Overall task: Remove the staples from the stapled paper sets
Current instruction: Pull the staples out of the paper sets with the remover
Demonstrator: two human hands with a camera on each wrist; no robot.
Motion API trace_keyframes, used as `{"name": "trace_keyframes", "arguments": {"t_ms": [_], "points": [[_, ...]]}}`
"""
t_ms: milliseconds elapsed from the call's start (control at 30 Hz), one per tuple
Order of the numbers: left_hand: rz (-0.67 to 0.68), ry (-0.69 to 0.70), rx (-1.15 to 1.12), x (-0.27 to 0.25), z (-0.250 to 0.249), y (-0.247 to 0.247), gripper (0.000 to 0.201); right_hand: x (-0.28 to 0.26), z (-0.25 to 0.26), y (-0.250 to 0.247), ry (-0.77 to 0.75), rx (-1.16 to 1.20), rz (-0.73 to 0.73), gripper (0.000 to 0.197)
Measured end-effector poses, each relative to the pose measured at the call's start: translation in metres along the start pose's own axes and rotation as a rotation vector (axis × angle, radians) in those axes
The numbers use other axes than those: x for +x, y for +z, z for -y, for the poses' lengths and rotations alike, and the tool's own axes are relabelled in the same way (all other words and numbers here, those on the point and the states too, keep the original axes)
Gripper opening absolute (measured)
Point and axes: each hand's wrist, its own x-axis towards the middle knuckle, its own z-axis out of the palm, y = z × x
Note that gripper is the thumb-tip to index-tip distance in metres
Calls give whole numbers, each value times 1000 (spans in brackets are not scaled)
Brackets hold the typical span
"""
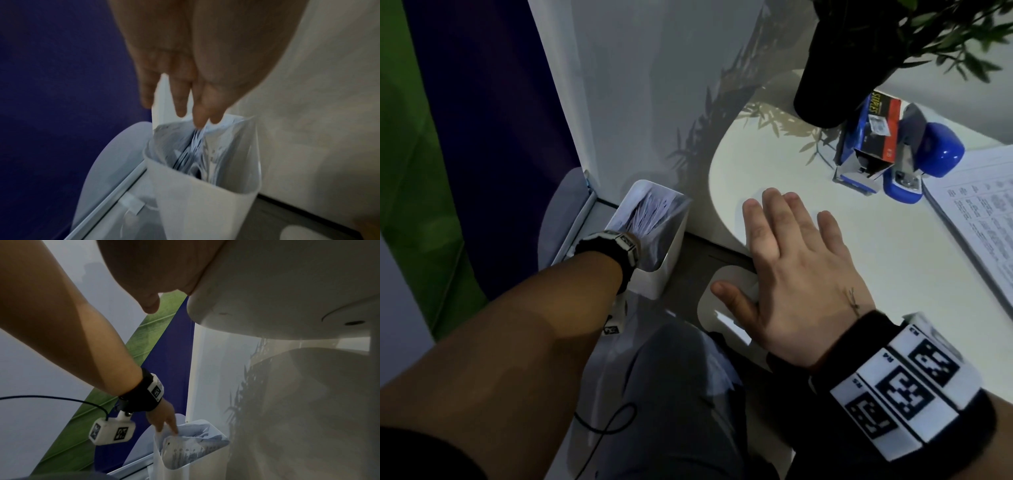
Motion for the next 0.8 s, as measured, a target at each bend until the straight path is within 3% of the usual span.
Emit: {"name": "trace_keyframes", "arguments": {"t_ms": [33, 100, 167, 333, 433, 500, 567, 667, 733, 800], "points": [[32, -10, -9, 7, -1, 9, 66, 0, 0, 0, -2, 1, 7, 85], [42, -25, -96, -42, -4, 0, 63, 1, -1, -2, -2, 2, 37, 86], [-70, -25, -178, -96, -9, -11, 51, 1, 1, -5, 6, 18, 71, 87], [-509, 69, -601, -174, -4, -56, 30, 0, 3, -16, 17, 30, 135, 81], [-814, 44, -851, -236, -9, -84, 33, -1, 1, -16, 12, 41, 127, 76], [-999, 69, -926, -283, -19, -106, 28, -2, -1, -17, -3, 88, 108, 73], [-1102, 167, -950, -325, -35, -127, 23, -6, -7, -22, -40, 198, 81, 66], [-1055, 380, -911, -379, -69, -151, 15, -24, -24, -37, -54, 439, 58, 47], [-934, 499, -877, -399, -98, -159, 12, -47, -44, -50, 39, 511, 62, 44], [-736, 606, -769, -410, -127, -165, 13, -74, -74, -66, 141, 430, -27, 40]]}}
